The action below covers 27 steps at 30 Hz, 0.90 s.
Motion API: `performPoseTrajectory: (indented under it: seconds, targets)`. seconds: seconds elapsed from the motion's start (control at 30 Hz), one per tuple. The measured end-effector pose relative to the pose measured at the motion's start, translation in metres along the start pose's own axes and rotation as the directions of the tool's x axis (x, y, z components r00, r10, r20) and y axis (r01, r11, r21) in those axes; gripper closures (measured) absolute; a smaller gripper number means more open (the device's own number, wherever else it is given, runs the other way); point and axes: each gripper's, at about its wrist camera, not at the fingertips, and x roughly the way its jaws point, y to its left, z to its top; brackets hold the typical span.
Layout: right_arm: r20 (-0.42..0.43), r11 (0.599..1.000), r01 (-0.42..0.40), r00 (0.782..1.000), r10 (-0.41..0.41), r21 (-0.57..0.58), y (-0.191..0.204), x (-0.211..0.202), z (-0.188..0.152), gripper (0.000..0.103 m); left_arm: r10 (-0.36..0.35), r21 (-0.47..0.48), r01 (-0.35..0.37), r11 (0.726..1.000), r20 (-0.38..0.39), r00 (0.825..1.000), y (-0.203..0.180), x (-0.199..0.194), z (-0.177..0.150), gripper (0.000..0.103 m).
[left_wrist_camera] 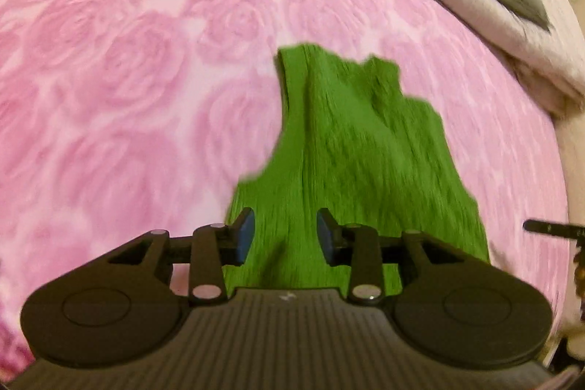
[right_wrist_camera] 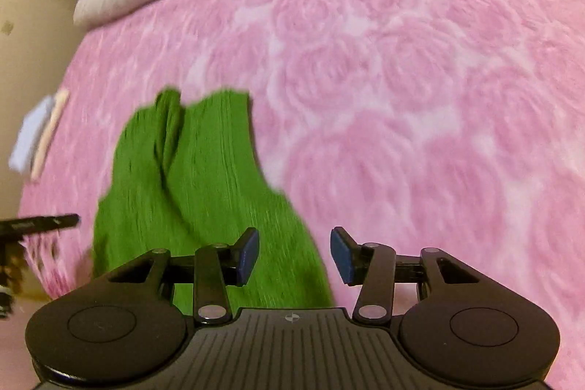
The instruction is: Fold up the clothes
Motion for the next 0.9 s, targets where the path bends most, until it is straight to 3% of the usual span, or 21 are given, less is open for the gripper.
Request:
performPoseTrajectory:
  seconds: [0.27, 0.57, 0.63, 0.73, 0.8, 0.9]
  targets:
    - [-0.020, 0.996, -0.071, 0.997, 0.072, 0.052, 0.000, 0.075, 0.061, 0.055, -0.065, -0.098, 0.066, 0.993, 0.011, 0.998, 0.011, 0.043, 0.053, 0.072]
    - [-0.002, 0.986, -0.140, 0.990, 0.141, 0.096, 0.018, 0.149, 0.098, 0.055, -0.094, -0.171, 0.095, 0.981, 0.018, 0.995, 0.027, 0.075, 0.079, 0.070]
    - [0.003, 0.990, -0.132, 0.991, 0.132, 0.047, 0.026, 0.151, 0.102, 0.086, -0.100, -0.184, 0.101, 0.978, 0.012, 0.995, 0.028, 0.085, 0.084, 0.069]
    - [0.005, 0.994, -0.109, 0.994, 0.109, 0.019, 0.025, 0.150, 0.103, 0.098, -0.117, -0.164, 0.120, 0.979, 0.027, 0.993, 0.021, 0.092, 0.088, 0.068]
    - [0.021, 0.993, -0.117, 0.993, 0.117, 0.023, 0.021, 0.146, 0.103, 0.101, -0.136, -0.134, 0.140, 0.981, 0.038, 0.990, 0.015, 0.093, 0.091, 0.099]
    - [0.098, 0.995, -0.103, 0.990, 0.102, 0.008, 0.021, 0.126, 0.105, 0.102, -0.151, -0.062, 0.156, 0.986, 0.083, 0.985, 0.001, 0.083, 0.099, 0.100]
